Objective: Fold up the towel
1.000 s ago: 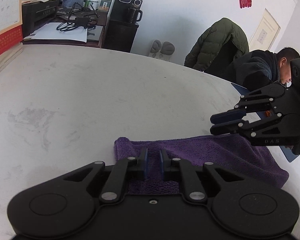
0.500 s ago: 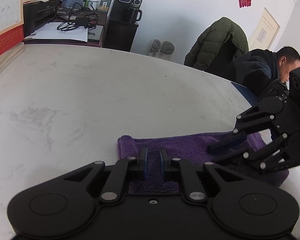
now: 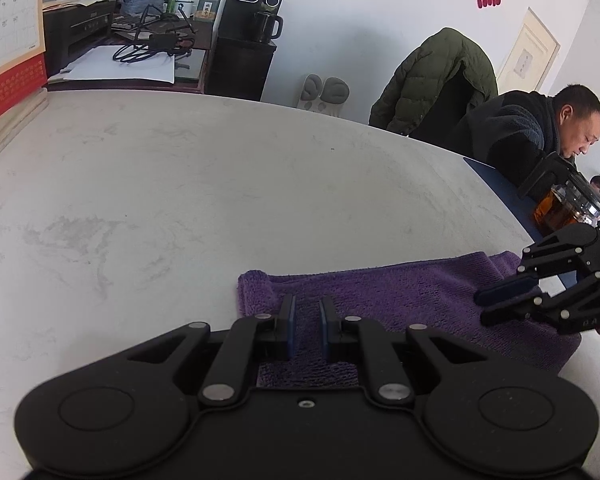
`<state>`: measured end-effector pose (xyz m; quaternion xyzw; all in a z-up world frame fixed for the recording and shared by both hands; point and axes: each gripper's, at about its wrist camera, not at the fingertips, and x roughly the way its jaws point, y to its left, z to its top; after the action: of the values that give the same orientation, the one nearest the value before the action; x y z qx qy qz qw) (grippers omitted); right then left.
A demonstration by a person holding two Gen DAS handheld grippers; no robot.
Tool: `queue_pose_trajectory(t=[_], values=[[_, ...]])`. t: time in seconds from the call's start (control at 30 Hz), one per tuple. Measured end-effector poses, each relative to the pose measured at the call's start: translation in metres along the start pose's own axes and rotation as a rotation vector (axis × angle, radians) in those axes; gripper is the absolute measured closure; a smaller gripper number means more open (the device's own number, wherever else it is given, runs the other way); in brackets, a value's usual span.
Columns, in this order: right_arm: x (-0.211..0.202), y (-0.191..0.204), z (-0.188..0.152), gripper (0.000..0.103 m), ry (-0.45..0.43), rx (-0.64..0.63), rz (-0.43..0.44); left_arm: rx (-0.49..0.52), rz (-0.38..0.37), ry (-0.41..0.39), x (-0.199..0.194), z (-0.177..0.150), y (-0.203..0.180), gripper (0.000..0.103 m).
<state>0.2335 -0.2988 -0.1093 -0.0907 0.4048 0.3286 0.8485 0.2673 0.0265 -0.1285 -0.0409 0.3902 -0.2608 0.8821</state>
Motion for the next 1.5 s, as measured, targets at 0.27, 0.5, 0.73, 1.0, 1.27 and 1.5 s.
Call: queue_pose_trajectory(t=[0.27, 0.5, 0.73, 1.0, 1.27, 1.5], values=[[-0.021, -0.035, -0.031, 0.087, -0.008, 0.145, -0.138, 0.007, 0.009, 0.009, 0.001, 0.001, -0.002, 0.092], [-0.028, -0.009, -0.033, 0.087, -0.051, 0.114, -0.117, 0.051, 0.041, 0.047, -0.007, 0.005, -0.015, 0.091], [-0.017, 0.025, -0.045, 0.086, -0.018, 0.039, -0.079, 0.081, 0.052, 0.096, -0.010, -0.007, -0.028, 0.087], [-0.067, -0.022, -0.085, 0.084, 0.013, 0.201, -0.358, 0.021, 0.133, 0.036, -0.038, -0.011, -0.024, 0.087], [-0.050, 0.044, -0.047, 0.084, -0.106, 0.125, -0.195, 0.162, -0.040, 0.064, -0.029, -0.018, -0.096, 0.087], [-0.010, 0.100, -0.048, 0.084, -0.046, 0.037, -0.111, 0.084, -0.064, 0.079, -0.018, -0.055, -0.096, 0.087]])
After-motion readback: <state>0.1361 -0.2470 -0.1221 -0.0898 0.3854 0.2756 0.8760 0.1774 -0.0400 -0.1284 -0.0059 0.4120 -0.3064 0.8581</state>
